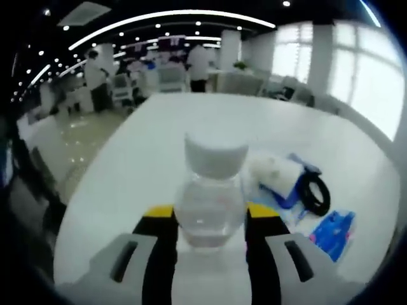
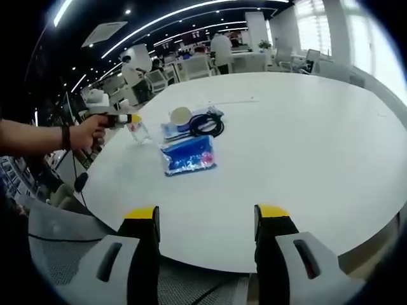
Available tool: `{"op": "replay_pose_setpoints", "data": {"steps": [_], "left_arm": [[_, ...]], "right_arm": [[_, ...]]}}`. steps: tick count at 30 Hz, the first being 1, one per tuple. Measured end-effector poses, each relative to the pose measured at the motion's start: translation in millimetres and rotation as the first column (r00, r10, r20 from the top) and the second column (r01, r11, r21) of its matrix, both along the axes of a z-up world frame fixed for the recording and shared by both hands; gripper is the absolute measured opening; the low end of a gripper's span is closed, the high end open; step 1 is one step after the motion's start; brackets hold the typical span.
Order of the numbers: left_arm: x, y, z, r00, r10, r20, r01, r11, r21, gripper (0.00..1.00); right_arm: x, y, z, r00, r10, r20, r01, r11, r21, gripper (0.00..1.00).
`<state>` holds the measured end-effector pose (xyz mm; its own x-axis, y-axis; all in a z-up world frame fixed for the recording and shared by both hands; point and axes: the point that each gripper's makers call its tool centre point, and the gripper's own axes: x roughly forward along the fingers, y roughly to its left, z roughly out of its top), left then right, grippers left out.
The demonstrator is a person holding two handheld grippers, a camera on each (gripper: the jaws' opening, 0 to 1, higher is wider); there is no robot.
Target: Arrange the tabletop items into an orderly group along one side of the table until the central work area is clear of visible clutter.
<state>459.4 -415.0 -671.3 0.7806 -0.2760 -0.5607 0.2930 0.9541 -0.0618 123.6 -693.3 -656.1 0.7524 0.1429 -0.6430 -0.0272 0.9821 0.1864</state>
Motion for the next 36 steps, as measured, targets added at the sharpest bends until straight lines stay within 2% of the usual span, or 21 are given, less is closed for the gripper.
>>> {"op": "replay_pose_setpoints", "data": {"steps": [16, 28, 29, 30, 31, 32, 33, 36], "left_arm": [[32.0, 3, -2.5, 1.000, -0.008, 0.020, 0.007, 1.000, 0.014, 0.38], [30.0, 3, -0.5, 1.000, -0.028, 0.005, 0.027, 0.999, 0.044, 0.40], [27.7, 3, -2.2, 0.999, -0.037, -0.011, 0.037, 0.998, 0.052, 0.43], [26.2, -1, -2.7, 0.999, -0.049, -0.019, 0.049, 0.998, 0.036, 0.51], [26.1, -7, -2.0, 0.998, -0.066, -0.014, 0.066, 0.998, 0.007, 0.65], [25.2, -7, -2.5, 0.998, -0.066, -0.015, 0.066, 0.998, 0.003, 0.74], [24.4, -7, -3.0, 0.997, -0.071, -0.014, 0.071, 0.997, 0.014, 0.77], [20.9, -11, -2.3, 0.996, -0.093, -0.017, 0.093, 0.995, 0.019, 0.75]], "right_arm": [[-1, -2, -6.2, 0.999, -0.002, -0.033, 0.002, 1.000, -0.017, 0.59], [-2, -3, -6.2, 0.999, -0.005, -0.037, 0.004, 0.999, -0.033, 0.59], [-2, -3, -6.0, 0.999, -0.007, -0.036, 0.006, 0.999, -0.034, 0.59], [-1, -3, -5.8, 0.999, -0.008, -0.034, 0.007, 0.999, -0.034, 0.59], [-1, -4, -5.6, 0.999, -0.009, -0.033, 0.007, 0.999, -0.033, 0.59], [-1, -3, -5.3, 0.999, -0.009, -0.032, 0.008, 0.999, -0.033, 0.59], [-1, -3, -5.3, 0.999, -0.009, -0.032, 0.008, 0.999, -0.033, 0.59], [-1, -3, -5.0, 1.000, -0.006, -0.030, 0.005, 0.999, -0.034, 0.59]]}}
